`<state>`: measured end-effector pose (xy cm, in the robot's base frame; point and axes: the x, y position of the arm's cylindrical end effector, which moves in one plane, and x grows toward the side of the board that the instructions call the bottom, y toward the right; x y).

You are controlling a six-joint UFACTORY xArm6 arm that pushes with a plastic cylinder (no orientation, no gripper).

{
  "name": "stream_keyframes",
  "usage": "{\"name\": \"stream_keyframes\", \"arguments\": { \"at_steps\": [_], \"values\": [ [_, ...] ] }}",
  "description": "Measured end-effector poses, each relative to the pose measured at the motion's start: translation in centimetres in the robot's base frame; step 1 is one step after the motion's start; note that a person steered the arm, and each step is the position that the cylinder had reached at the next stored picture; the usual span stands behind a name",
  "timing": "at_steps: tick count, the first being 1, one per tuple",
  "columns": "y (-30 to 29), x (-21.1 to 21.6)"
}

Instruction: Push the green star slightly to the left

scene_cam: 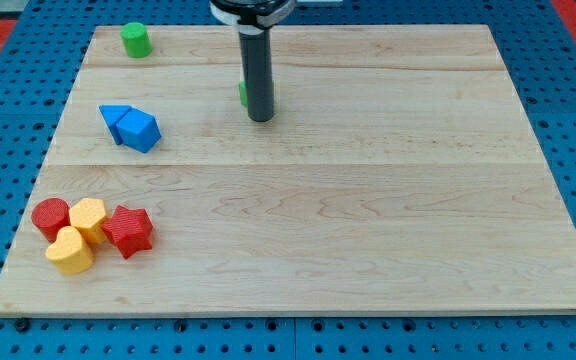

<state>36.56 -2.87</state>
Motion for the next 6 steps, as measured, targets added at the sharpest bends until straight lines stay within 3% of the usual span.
{"name": "stream_keyframes", "arguments": {
  "at_steps": [1,2,3,4,5,6],
  "values": [
    [-0.9,-1.5],
    [-6.1,-3.1],
    [-5.5,-2.8],
    [2.5,0.3],
    [5.5,-1.6],
    [1.4,-3.0]
  ]
}}
